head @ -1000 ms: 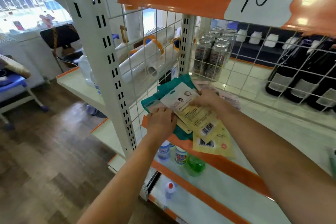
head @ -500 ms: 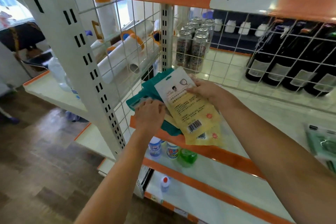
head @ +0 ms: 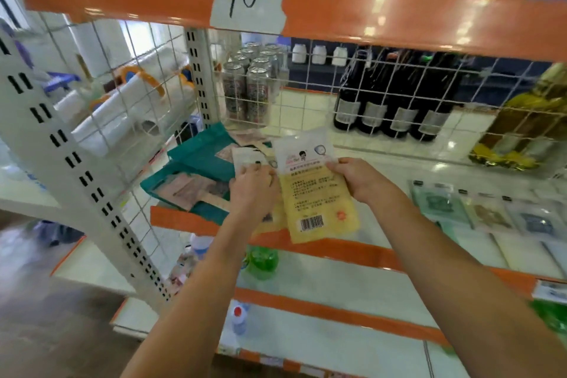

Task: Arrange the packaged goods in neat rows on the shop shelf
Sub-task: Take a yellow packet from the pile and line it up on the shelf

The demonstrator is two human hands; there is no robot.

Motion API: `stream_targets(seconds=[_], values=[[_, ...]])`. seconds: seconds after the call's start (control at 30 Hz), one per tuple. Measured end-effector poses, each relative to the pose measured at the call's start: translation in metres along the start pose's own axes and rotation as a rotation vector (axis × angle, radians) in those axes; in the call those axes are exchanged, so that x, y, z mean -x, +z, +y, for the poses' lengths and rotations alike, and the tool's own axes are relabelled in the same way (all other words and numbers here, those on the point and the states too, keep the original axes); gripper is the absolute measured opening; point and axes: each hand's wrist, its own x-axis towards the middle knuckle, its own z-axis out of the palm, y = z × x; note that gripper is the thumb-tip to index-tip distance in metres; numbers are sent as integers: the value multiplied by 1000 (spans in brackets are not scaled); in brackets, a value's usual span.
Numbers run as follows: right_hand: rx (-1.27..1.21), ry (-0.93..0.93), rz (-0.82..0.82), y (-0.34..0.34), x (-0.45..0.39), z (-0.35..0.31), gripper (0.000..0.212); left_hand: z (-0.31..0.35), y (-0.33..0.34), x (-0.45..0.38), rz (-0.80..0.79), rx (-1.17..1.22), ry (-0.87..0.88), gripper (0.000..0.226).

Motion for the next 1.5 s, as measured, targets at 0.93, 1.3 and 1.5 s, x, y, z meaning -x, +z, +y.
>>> stream_targets(seconds=[0.93,1.3,1.5], values=[[-292,91,227,-196,177,132,41,184,97,155,-167,80,192,30],[-380,60,205,-215,216,161,29,214,103,187,-405,647,-42,33],[-356,22,151,-216,233,167,17,236,103,191,-650,1102,-365,27]])
